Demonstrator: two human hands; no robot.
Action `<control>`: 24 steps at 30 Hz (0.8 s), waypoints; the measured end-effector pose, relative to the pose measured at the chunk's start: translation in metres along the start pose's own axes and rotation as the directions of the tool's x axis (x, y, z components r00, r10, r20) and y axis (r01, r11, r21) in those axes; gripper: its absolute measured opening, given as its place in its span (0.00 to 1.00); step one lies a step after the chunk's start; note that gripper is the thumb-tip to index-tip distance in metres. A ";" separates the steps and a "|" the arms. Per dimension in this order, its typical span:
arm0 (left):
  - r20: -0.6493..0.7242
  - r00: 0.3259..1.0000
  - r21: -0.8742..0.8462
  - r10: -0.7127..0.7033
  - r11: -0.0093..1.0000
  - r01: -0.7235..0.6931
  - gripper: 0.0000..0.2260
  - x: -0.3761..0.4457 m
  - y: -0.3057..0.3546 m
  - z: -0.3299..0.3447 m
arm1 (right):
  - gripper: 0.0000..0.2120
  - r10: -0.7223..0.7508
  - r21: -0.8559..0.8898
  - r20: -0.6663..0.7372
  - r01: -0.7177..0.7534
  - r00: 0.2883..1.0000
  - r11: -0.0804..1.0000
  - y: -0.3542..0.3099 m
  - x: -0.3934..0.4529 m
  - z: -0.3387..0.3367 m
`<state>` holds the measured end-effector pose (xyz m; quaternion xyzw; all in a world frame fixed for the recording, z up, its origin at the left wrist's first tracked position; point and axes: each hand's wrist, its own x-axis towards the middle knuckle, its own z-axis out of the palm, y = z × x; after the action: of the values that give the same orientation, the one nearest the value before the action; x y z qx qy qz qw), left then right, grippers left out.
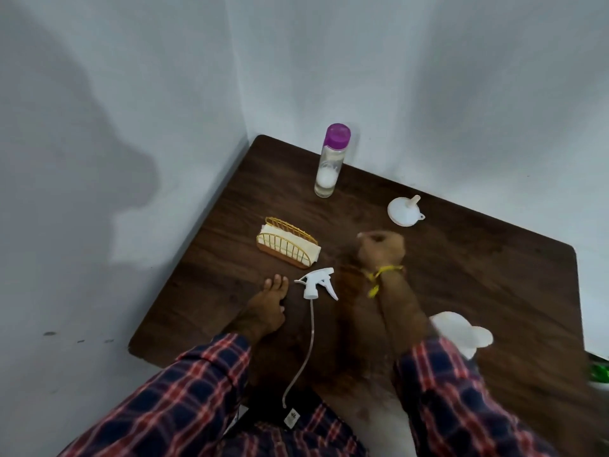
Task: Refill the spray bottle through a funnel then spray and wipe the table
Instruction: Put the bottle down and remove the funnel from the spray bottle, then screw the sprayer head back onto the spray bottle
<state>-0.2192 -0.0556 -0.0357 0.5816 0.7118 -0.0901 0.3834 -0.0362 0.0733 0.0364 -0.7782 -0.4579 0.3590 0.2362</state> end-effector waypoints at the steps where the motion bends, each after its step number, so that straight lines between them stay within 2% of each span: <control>1: 0.005 1.000 -0.010 0.004 1.000 -0.004 0.32 -0.001 0.000 0.000 | 0.10 -0.066 -0.106 0.047 0.071 0.997 0.992 0.003 -0.014 0.005; 3: 0.019 1.000 -0.045 0.014 0.999 -0.013 0.31 -0.002 -0.003 -0.001 | 0.13 -0.156 -0.329 0.239 0.231 0.958 0.916 0.014 -0.053 0.022; 5: 0.024 0.999 -0.071 0.029 0.997 -0.027 0.31 -0.003 -0.006 -0.003 | 0.16 -0.192 -0.420 0.374 0.350 0.907 0.837 0.024 -0.086 0.047; 8: 0.001 0.999 -0.124 0.039 0.992 -0.038 0.30 -0.007 -0.006 -0.006 | 0.25 -0.195 -0.500 0.339 0.352 0.921 0.791 0.030 -0.096 0.071; 13: -0.141 0.990 -0.203 -0.026 0.979 -0.004 0.25 -0.021 0.002 0.005 | 0.20 -0.186 -0.487 0.300 0.318 0.936 0.814 0.032 -0.083 0.077; 17: -0.302 0.951 -0.307 -0.065 0.951 -0.033 0.20 -0.033 0.001 0.016 | 0.26 -0.272 -0.361 0.201 0.329 0.941 0.873 0.033 -0.079 0.054; 19: -0.398 0.916 -0.320 -0.038 0.942 -0.100 0.18 -0.041 0.001 0.017 | 0.24 -0.358 -0.232 0.091 0.370 0.929 0.900 0.022 -0.085 0.031; 21: -0.500 0.866 -0.319 0.021 0.925 -0.207 0.16 -0.051 0.008 0.014 | 0.17 -0.388 -0.030 -0.042 0.387 0.921 0.922 0.007 -0.093 -0.001; 24: -0.564 0.823 -0.419 0.071 0.834 -0.359 0.13 -0.065 0.032 0.003 | 0.16 -0.345 0.323 -0.167 0.382 0.923 0.866 -0.016 -0.104 -0.060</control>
<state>-0.1870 -0.0972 0.0147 0.5409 0.7137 0.3085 0.3208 -0.0324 -0.0128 0.1208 -0.6409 -0.5123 0.3427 0.4577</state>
